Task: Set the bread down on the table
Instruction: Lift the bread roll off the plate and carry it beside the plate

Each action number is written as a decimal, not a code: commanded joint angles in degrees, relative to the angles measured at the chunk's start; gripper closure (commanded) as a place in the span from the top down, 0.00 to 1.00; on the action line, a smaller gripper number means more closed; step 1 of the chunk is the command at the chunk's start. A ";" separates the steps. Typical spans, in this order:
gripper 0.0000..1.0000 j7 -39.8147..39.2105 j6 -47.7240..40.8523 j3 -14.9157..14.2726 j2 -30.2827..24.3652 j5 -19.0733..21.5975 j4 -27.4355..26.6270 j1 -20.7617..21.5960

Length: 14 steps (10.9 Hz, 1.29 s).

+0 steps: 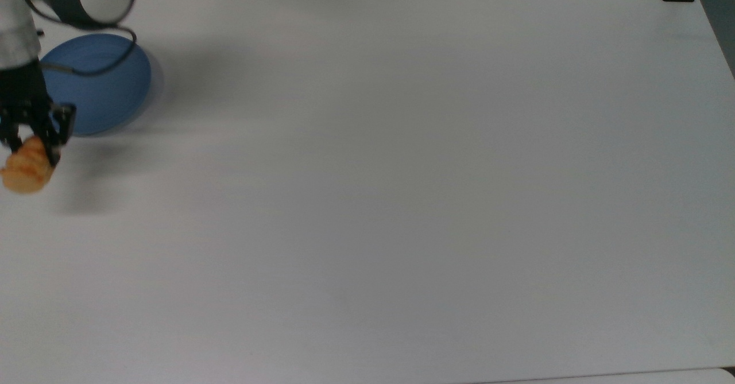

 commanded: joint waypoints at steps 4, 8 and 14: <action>0.49 1.24 11.35 11.07 15.05 -0.07 12.23 -8.49; 0.50 1.59 12.59 12.57 15.94 -0.16 12.14 -7.79; 1.00 1.59 15.14 12.74 15.68 -0.95 11.61 -7.61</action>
